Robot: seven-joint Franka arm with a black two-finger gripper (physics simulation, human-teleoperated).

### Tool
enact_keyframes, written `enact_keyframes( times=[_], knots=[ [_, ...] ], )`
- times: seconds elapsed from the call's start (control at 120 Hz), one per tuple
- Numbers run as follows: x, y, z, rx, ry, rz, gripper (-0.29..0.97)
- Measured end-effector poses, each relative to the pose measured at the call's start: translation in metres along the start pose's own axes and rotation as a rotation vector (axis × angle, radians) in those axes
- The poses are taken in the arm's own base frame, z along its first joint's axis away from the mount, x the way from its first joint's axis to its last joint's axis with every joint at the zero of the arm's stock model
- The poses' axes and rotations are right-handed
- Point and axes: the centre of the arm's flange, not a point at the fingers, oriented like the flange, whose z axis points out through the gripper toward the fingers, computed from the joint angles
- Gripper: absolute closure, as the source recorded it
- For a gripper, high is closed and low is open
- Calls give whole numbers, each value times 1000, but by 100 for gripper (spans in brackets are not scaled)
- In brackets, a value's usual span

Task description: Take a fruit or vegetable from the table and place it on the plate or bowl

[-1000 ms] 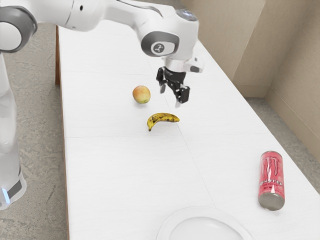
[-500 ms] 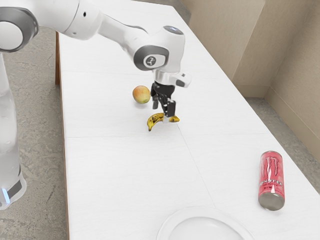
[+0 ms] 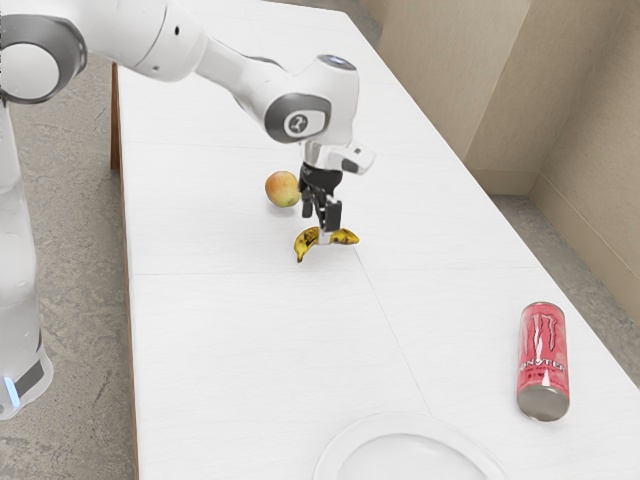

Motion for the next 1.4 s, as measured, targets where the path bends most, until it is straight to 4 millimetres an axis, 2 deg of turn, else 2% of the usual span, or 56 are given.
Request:
enact_keyframes(
  times=[0.167,0.625,0.875,1.225,1.4],
  knots=[
    [4,4,12,-8,-7,31,0],
    [5,6,15,-11,12,74,13],
    [4,5,18,-11,8,76,26],
    [5,4,28,-12,-10,73,30],
    [6,3,29,-12,-8,72,40]
  ],
)
